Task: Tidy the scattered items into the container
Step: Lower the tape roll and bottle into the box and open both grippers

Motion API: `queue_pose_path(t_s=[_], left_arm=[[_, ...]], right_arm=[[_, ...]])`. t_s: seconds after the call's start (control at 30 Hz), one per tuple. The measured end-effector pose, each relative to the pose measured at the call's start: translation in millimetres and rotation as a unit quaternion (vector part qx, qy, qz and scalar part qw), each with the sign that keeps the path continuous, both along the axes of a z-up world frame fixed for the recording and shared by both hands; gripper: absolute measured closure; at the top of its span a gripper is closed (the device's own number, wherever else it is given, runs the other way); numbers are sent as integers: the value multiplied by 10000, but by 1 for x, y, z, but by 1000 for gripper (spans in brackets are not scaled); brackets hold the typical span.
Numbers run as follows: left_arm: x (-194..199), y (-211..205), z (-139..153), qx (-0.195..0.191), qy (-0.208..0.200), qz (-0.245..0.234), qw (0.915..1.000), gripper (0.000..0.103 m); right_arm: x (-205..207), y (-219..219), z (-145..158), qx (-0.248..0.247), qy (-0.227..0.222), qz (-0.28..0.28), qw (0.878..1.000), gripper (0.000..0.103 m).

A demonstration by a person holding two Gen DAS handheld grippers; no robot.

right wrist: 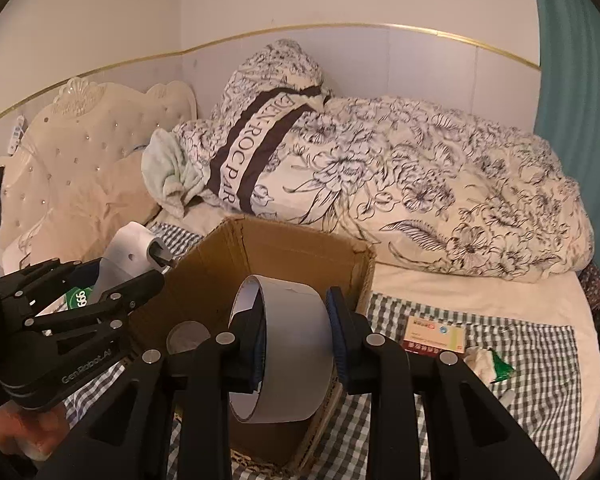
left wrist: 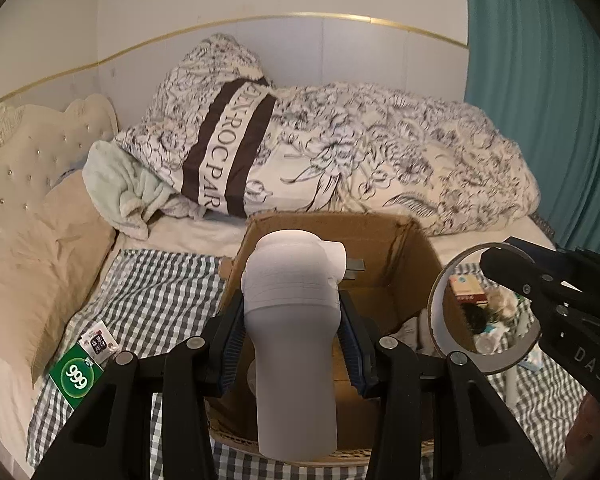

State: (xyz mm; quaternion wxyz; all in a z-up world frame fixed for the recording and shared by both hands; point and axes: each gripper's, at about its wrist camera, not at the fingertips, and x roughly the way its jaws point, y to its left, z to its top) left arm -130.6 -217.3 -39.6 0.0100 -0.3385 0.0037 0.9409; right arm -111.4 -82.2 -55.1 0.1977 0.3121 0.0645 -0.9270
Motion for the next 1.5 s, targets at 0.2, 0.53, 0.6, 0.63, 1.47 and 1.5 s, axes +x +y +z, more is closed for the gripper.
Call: queue_pose_path(t_s=[0.2,0.53,0.6,0.63,1.47,1.5], left_arm=[[-19,-4,-21,-18,-313,76,9995,59],[-42,1,-52,-137,-837,6,9964,59],[-46,3,-59,-185,-957,5,9952,59],[-47,3,-62,-185,-1015,18,9947,59],[-22,-6,-17,149,-377,432,9982,25],[-19,-5,-12,166,-293,446,9984,25]], right_arm=[[-13,-11,-19,76,-187,151,9997,76],[-35,-17,-61,198,-732,312,9966,77],[-38,-17,-67,220,-828,339,9957,76],[-39,-17,-69,223,-870,361,9953,76],[-18,-7,-40,242,-308,296,9988,40],[-16,-5,-37,215,-262,265,9991,38]])
